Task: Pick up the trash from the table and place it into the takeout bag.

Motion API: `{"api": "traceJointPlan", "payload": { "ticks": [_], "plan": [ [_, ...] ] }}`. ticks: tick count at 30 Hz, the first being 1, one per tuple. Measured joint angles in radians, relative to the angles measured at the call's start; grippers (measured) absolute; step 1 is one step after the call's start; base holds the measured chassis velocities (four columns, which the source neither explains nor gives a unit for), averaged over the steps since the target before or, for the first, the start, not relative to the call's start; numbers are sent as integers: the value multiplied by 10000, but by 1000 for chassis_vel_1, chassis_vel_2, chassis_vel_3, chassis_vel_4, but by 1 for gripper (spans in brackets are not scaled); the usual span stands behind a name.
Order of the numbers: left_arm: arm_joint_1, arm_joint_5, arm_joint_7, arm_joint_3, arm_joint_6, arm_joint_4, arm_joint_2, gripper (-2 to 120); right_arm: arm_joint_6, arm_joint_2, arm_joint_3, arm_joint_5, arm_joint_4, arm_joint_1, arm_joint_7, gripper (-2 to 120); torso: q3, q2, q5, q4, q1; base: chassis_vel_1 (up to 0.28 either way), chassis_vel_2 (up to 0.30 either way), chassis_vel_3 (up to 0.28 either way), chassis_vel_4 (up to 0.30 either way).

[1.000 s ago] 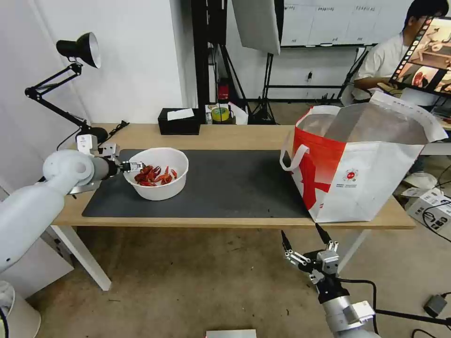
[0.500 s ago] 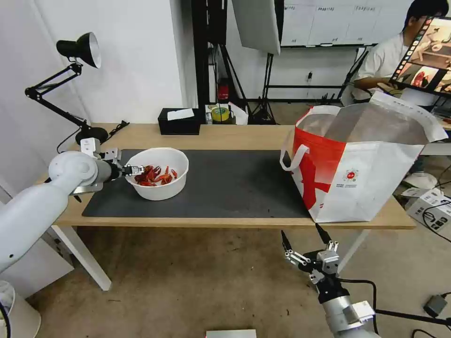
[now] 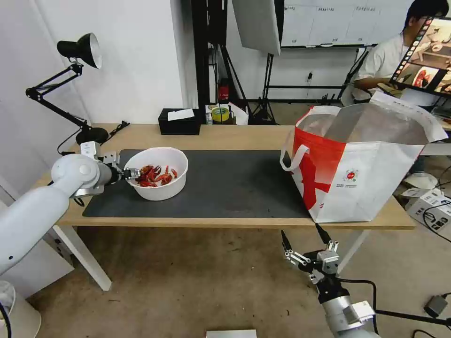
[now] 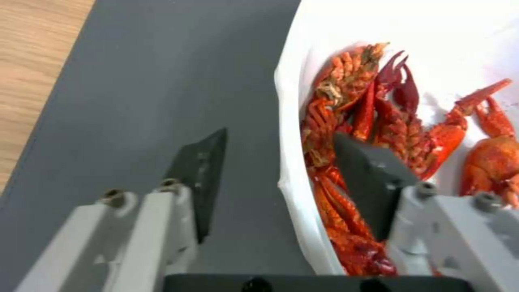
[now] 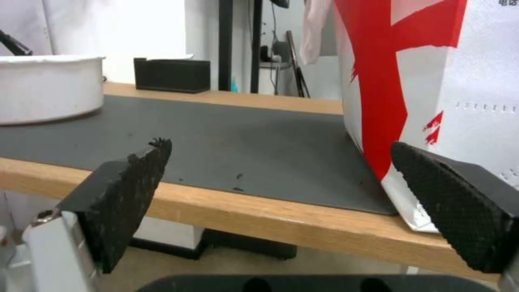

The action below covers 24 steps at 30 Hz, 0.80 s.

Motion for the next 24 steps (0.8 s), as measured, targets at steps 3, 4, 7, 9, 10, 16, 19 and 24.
{"api": "traceJointPlan", "payload": {
  "ticks": [3, 4, 7, 9, 10, 16, 19, 24],
  "plan": [
    [34, -1, -9, -41, 9, -1, 4, 35, 0, 0, 0, 0, 0, 0, 0, 100, 1, 0, -1, -1, 0, 0, 0, 0, 0],
    [34, -1, -9, -41, 9, -1, 4, 35, 0, 0, 0, 0, 0, 0, 0, 100, 1, 0, -1, -1, 0, 0, 0, 0, 0],
    [129, -3, -36, -121, 14, -54, 7, 21, 0, 0, 0, 0, 0, 0, 0, 100, 1, -1, -2, 0, 0, 0, 0, 0, 0],
    [169, -5, -51, -156, 17, -83, 2, 15, 0, 0, 0, 0, 0, 0, 0, 100, 2, -1, -2, 0, 0, 0, 0, 0, 0],
    [195, -7, -57, -177, 18, -108, -2, 11, 0, 0, 0, 0, 0, 0, 0, 100, 1, 0, -2, 0, 0, 0, 0, 0, 0],
    [288, -59, -61, -278, 19, -297, -4, 0, 0, 0, 0, 0, 0, 0, 0, 100, 2, 0, -2, -3, 1, 0, 0, 0, 0],
    [243, -220, -87, -345, 79, -447, -12, 0, 0, 0, 0, 0, 1, 0, 0, 100, 4, -2, -7, -2, 2, 0, 0, 0, 0],
    [-87, -520, -228, -371, 85, -676, -38, 0, 0, 0, 0, 0, 0, 0, 0, 100, 4, -2, -1, -2, 2, 0, 0, 0, 0]
  ]
}}
